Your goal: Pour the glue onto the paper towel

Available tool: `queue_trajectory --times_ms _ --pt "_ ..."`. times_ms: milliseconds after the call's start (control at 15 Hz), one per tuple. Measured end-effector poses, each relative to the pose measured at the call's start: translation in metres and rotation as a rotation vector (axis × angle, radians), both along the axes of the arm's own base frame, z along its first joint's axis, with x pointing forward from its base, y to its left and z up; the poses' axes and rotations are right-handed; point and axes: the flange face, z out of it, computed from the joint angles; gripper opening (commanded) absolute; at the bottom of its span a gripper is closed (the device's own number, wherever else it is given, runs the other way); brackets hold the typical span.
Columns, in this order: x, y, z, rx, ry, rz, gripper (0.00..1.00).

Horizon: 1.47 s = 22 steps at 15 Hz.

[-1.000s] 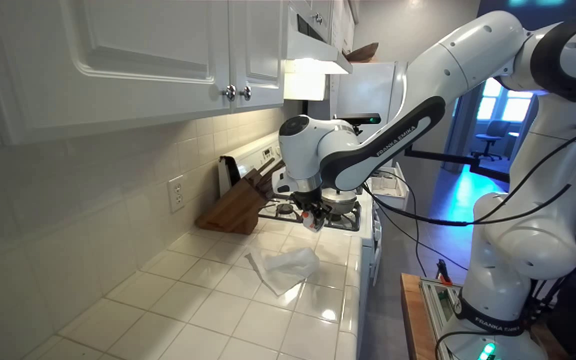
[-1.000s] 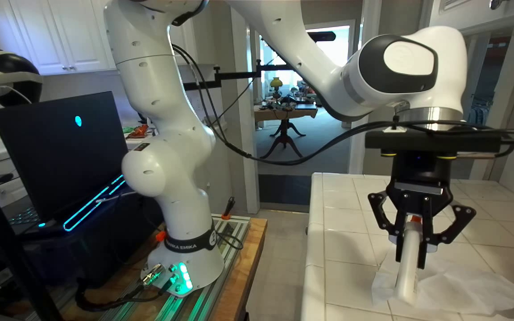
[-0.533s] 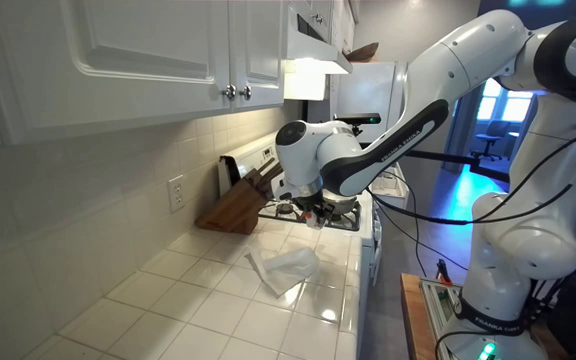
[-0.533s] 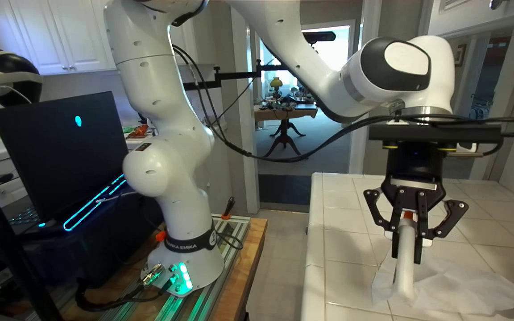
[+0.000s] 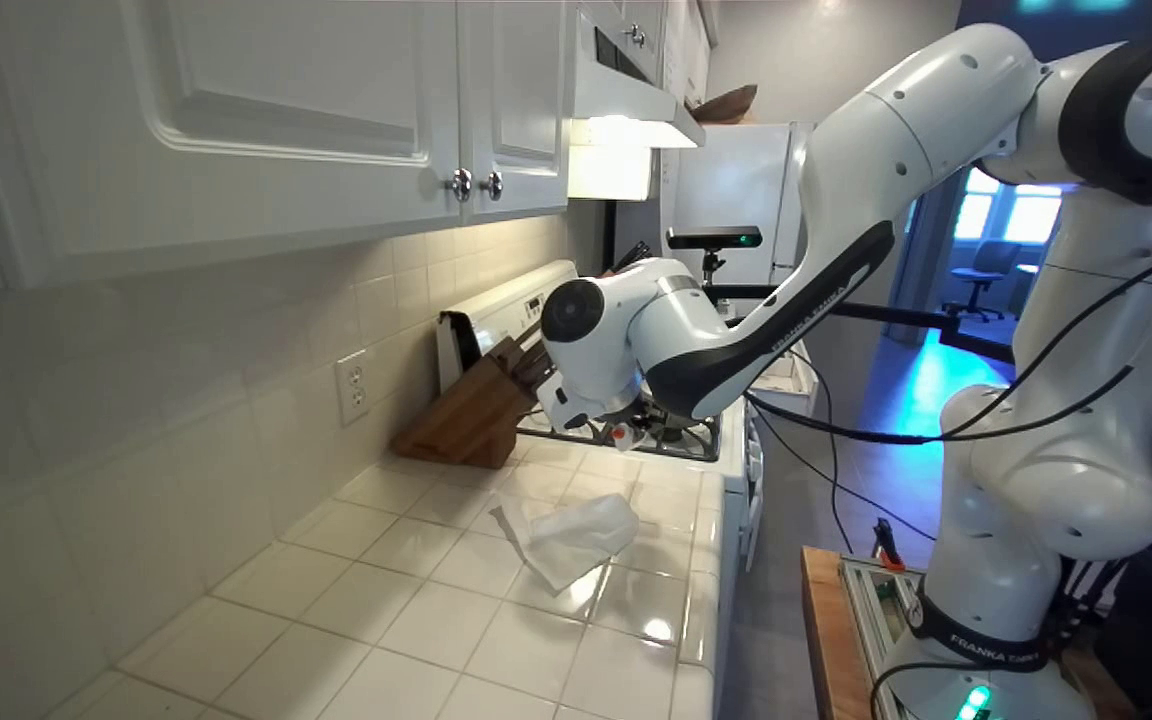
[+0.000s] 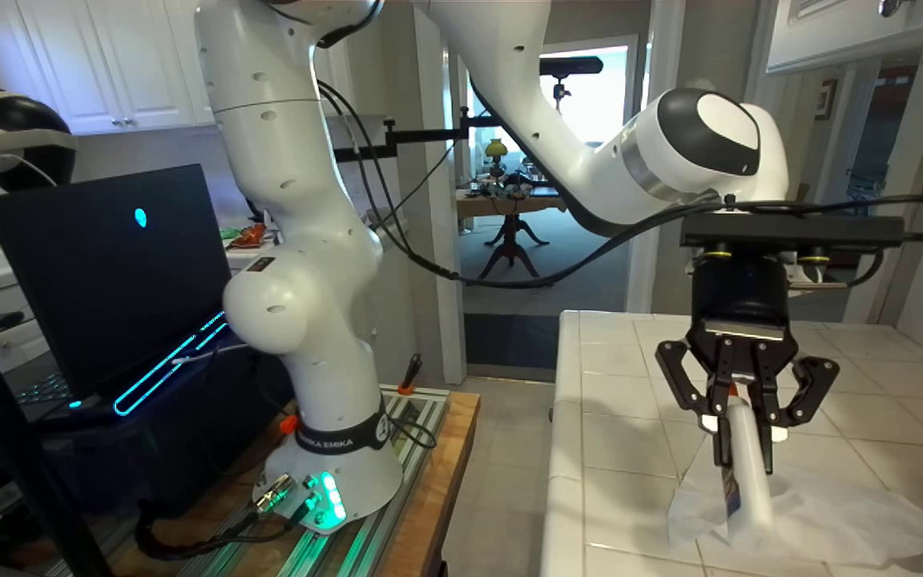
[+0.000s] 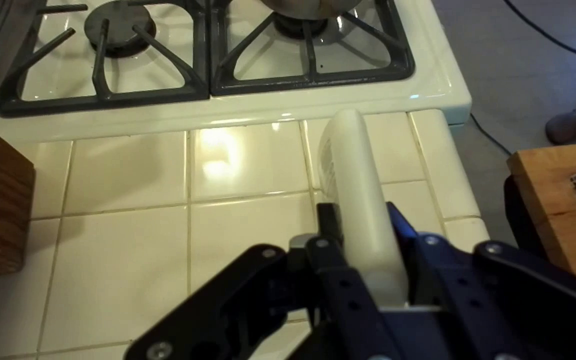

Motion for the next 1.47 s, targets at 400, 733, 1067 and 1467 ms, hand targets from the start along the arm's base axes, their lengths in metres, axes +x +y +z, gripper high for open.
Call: queue_trajectory --times_ms 400,733,1067,1467 --pt "0.011 0.017 -0.008 -0.004 0.071 0.149 0.06" --pt "0.015 0.027 -0.009 -0.019 0.14 0.27 0.06" --pt "0.016 0.029 -0.017 -0.107 0.219 0.347 0.06" --pt "0.016 0.033 -0.023 -0.238 0.286 0.403 0.06"
